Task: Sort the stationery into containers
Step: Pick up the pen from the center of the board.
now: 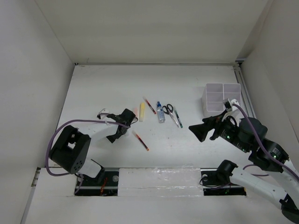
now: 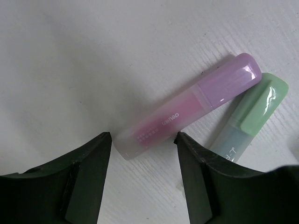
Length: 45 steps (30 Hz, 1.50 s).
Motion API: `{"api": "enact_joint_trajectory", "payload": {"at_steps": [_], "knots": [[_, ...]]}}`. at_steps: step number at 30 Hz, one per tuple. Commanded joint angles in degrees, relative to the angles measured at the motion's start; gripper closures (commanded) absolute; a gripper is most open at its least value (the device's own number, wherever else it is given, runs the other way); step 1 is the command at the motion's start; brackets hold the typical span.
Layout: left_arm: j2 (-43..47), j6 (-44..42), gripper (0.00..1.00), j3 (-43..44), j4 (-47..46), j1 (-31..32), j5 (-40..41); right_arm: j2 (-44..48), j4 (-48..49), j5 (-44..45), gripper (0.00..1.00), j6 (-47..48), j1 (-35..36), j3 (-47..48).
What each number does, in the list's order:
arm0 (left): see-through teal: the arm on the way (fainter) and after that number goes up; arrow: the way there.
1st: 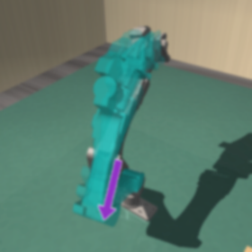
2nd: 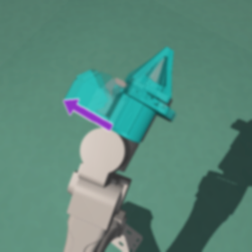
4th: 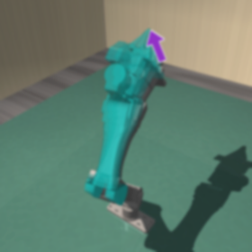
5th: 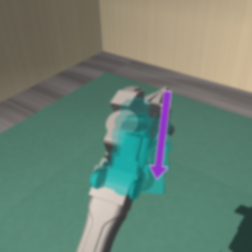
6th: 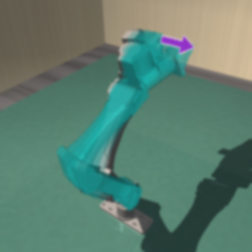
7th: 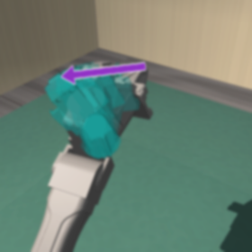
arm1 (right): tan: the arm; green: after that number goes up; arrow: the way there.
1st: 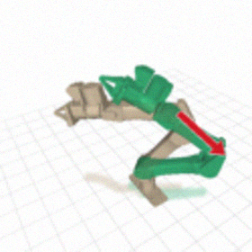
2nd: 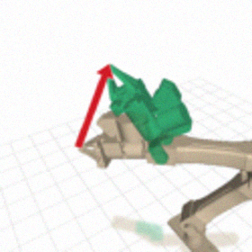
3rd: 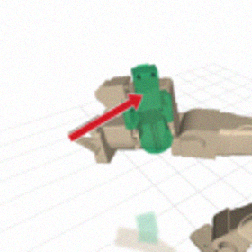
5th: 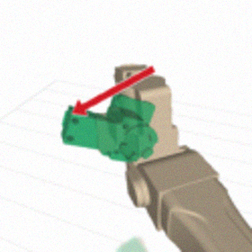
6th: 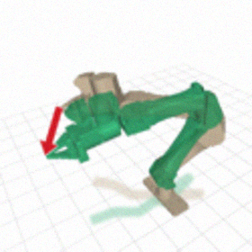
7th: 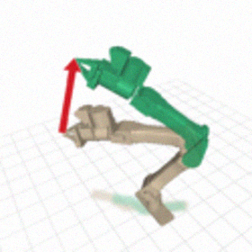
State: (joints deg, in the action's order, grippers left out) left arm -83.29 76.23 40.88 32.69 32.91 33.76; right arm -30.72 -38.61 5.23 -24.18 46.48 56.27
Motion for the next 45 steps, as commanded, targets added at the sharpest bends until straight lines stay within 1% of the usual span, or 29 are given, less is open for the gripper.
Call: {"api": "enact_joint_trajectory", "payload": {"at_steps": [1, 3, 5, 6, 7, 10, 11, 17, 19, 22, 24, 29, 37, 39, 40, 43, 45], "knots": [[-2.0, 1.7, 0.47, -0.8, -1.8, -0.1, -0.8, 0.4, 4.2, -1.3, 0.0, -0.4, 0.1, -0.5], [-2.0, 1.2, 0.49, -0.8, -1.8, -0.1, -0.8, 0.4, 4.2, -1.3, 0.0, -0.4, 0.1, -0.5], [-2.6, 0.7, 0.47, -0.3, -2.4, -0.1, -0.3, 0.4, 4.2, -1.3, 0.0, -0.4, 0.1, -0.5], [-2.6, 0.2, 0.45, 0.3, -1.8, -0.1, -0.3, 0.4, 4.2, -1.8, 0.0, -0.4, 0.1, -0.5], [-3.2, 0.2, 0.4, 0.3, -1.8, -0.1, -0.3, 0.4, 4.8, -1.8, 0.0, -0.4, 0.1, -0.5], [-3.2, -2.1, 0.29, 1.5, -1.3, -0.1, -0.3, 0.4, 4.8, -1.8, 0.0, -1.0, 0.1, -0.5], [-3.2, -2.1, 0.28, 1.5, -1.3, -0.1, 0.3, 0.4, 5.3, -1.8, 0.0, -1.0, 0.1, -0.5], [-2.1, -8.6, 0.28, 1.5, -3.5, -0.1, 0.3, 0.4, 5.8, -2.4, 0.0, -1.5, 0.1, -1.0], [-2.1, -10.4, 0.31, 1.5, -4.4, -0.1, -0.3, -0.2, 5.8, -2.4, 0.0, -1.5, 0.1, -1.0], [-1.5, -12.2, 0.41, 1.5, -5.1, -0.1, -1.3, -0.2, 5.8, -2.4, 0.0, -1.5, 0.1, -1.0], [-1.5, -14.0, 0.41, 1.0, -7.2, -0.1, -2.5, -0.2, 5.8, -2.4, 0.0, -1.5, 0.1, -1.0], [-1.5, -15.1, 0.44, 1.0, -7.7, -0.1, -3.6, -0.2, 6.4, -3.5, 0.0, -2.0, 0.1, -1.0], [-1.5, -18.6, 0.44, 1.0, -10.7, -0.1, -5.5, -0.2, 7.5, -4.5, 0.01, -2.5, 0.1, -1.0], [-2.1, -19.1, 0.49, 1.0, -10.7, -0.7, -6.3, -0.8, 7.5, -4.5, 0.01, -2.5, 0.1, -1.0], [-2.1, -19.6, 0.55, 1.0, -11.3, -1.3, -6.3, -0.8, 7.5, -5.1, 0.01, -2.5, 0.1, -1.0], [-2.6, -19.6, 0.61, -0.4, -12.6, -2.0, -7.6, -1.4, 7.5, -5.1, 0.02, -2.5, 0.1, -1.0], [-2.6, -19.6, 0.67, -0.4, -12.6, -2.0, -7.6, -1.4, 7.5, -5.1, 0.02, -3.1, 0.1, -1.0]]}}
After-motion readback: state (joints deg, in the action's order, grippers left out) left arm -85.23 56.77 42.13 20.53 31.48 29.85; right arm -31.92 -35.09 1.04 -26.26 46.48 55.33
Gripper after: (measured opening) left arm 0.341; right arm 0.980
